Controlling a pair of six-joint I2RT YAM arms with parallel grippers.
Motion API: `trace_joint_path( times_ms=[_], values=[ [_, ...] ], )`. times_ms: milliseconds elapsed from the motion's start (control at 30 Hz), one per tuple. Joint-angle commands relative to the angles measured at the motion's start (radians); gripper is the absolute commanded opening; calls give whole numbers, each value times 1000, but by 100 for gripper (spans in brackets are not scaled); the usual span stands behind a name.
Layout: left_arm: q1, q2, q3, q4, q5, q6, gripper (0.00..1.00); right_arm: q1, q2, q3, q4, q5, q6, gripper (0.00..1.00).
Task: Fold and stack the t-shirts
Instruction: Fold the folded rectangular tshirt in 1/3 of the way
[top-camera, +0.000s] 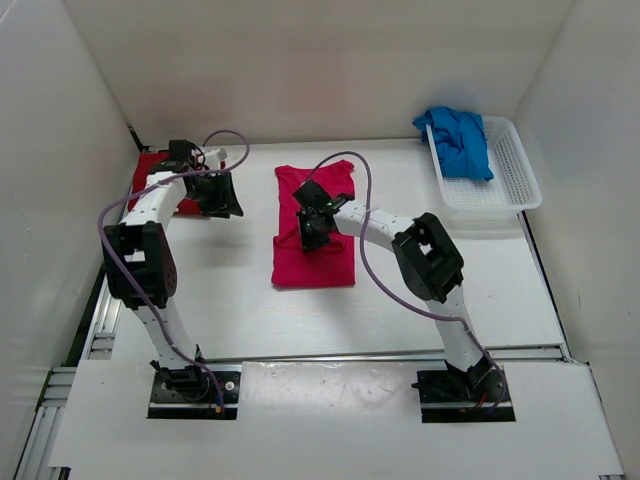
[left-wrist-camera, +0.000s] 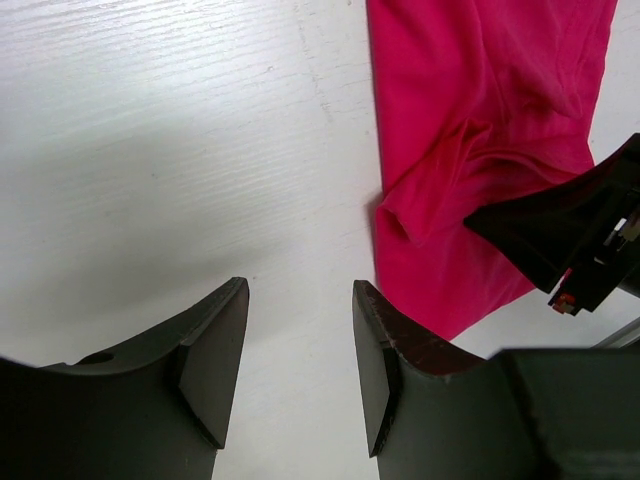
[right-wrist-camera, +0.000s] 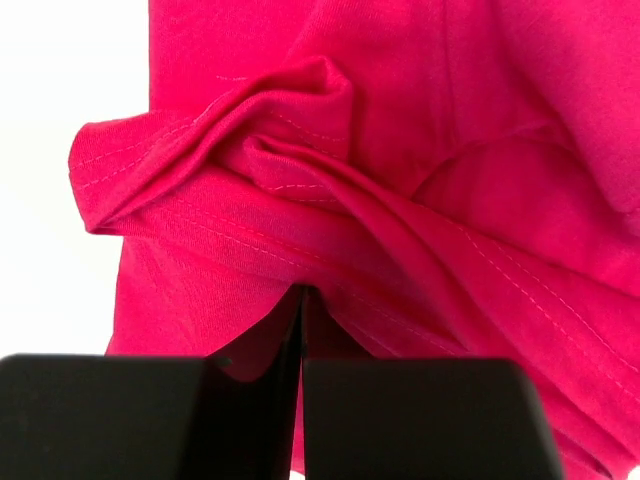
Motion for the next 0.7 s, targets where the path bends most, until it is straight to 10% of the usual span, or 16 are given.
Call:
trace_joint_path(
  times_ms=[0, 667],
  values=[
    [9, -80, -3, 12, 2, 7, 57, 4, 0, 42, -44, 96, 15, 0],
    [18, -80, -40, 12, 21, 7, 58, -68, 175, 390, -136, 414, 43, 1]
  ],
)
